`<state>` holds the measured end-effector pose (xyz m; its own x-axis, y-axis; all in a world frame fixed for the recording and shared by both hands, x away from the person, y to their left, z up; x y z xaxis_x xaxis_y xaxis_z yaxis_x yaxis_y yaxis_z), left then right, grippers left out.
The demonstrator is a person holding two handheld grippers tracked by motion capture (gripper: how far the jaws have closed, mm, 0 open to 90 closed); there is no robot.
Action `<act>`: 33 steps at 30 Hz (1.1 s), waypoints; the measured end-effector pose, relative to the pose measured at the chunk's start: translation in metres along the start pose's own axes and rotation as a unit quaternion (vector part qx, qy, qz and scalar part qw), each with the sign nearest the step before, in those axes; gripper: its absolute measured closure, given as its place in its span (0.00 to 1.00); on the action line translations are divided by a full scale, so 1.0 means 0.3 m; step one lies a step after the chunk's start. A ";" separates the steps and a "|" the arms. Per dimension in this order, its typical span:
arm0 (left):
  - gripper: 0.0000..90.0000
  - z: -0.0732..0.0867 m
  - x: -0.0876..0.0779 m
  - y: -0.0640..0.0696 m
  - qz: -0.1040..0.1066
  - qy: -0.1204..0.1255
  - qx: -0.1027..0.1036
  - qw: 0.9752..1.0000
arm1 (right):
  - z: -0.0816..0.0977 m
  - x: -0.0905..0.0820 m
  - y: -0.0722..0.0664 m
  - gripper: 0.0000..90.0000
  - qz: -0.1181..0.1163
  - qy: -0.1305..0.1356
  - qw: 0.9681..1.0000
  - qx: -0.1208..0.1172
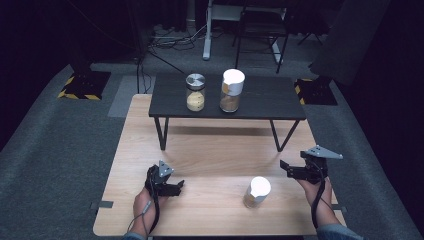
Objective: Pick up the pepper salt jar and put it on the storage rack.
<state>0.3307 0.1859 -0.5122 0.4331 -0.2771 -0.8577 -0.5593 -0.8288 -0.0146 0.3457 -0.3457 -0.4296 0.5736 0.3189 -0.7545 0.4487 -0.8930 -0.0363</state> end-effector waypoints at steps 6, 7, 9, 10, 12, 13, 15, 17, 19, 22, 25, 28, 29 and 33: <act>0.15 0.000 0.000 0.000 0.000 -0.001 -0.001 1.000 | 0.051 0.035 0.008 0.04 -0.001 -0.010 1.000 0.004; 0.15 0.000 0.000 -0.001 0.000 -0.001 -0.001 1.000 | 0.059 0.041 0.011 0.04 -0.003 -0.012 1.000 0.007; 0.15 -0.001 0.000 -0.001 0.001 -0.001 -0.003 1.000 | 0.074 0.052 0.015 0.04 -0.004 -0.014 1.000 0.009; 0.15 -0.001 0.000 -0.002 0.001 -0.001 -0.003 1.000 | 0.082 0.057 0.016 0.04 -0.004 -0.015 1.000 0.009; 0.15 -0.001 0.001 -0.002 0.002 -0.001 -0.002 1.000 | 0.097 0.067 0.017 0.04 -0.003 -0.019 1.000 0.009; 0.15 -0.001 0.001 -0.002 0.002 -0.001 -0.003 1.000 | 0.105 0.072 0.018 0.04 -0.003 -0.020 1.000 0.009; 0.15 -0.001 0.000 -0.001 0.002 -0.002 -0.006 1.000 | 0.121 0.083 0.019 0.04 -0.004 -0.023 1.000 0.011; 0.15 -0.001 0.001 -0.001 0.002 -0.002 -0.007 1.000 | 0.137 0.095 0.022 0.04 -0.005 -0.027 1.000 0.014; 0.14 -0.001 0.000 -0.001 0.002 -0.003 -0.008 1.000 | 0.151 0.106 0.025 0.04 -0.005 -0.032 0.999 0.016; 0.14 -0.001 0.000 0.000 0.001 -0.004 -0.009 1.000 | 0.169 0.121 0.028 0.04 -0.003 -0.038 0.999 0.016; 0.14 -0.001 0.000 0.001 0.001 -0.004 -0.011 1.000 | 0.190 0.135 0.032 0.04 -0.002 -0.043 0.999 0.020; 0.14 -0.001 0.000 0.001 0.000 -0.004 -0.010 1.000 | 0.210 0.152 0.038 0.04 -0.004 -0.052 0.998 0.025; 0.14 -0.001 0.000 0.001 0.000 -0.004 -0.010 1.000 | 0.216 0.156 0.040 0.04 -0.005 -0.054 0.998 0.026; 0.14 -0.001 0.001 0.001 0.000 -0.003 -0.012 1.000 | 0.218 0.158 0.034 0.03 -0.001 -0.057 0.998 0.024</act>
<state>0.3308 0.1855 -0.5123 0.4281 -0.2742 -0.8612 -0.5430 -0.8397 -0.0026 0.3326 -0.3605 -0.5087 0.4898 0.2851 -0.8239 0.4154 -0.9072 -0.0669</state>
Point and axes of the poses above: each handheld gripper's, and its own axes: x roughly forward along the jaws, z roughly out of its underside, y roughly to its right, the point moved 9 cm from there along x, roughly forward along the jaws, and after that the axes turned 15 degrees about -y, right-handed, at the moved point
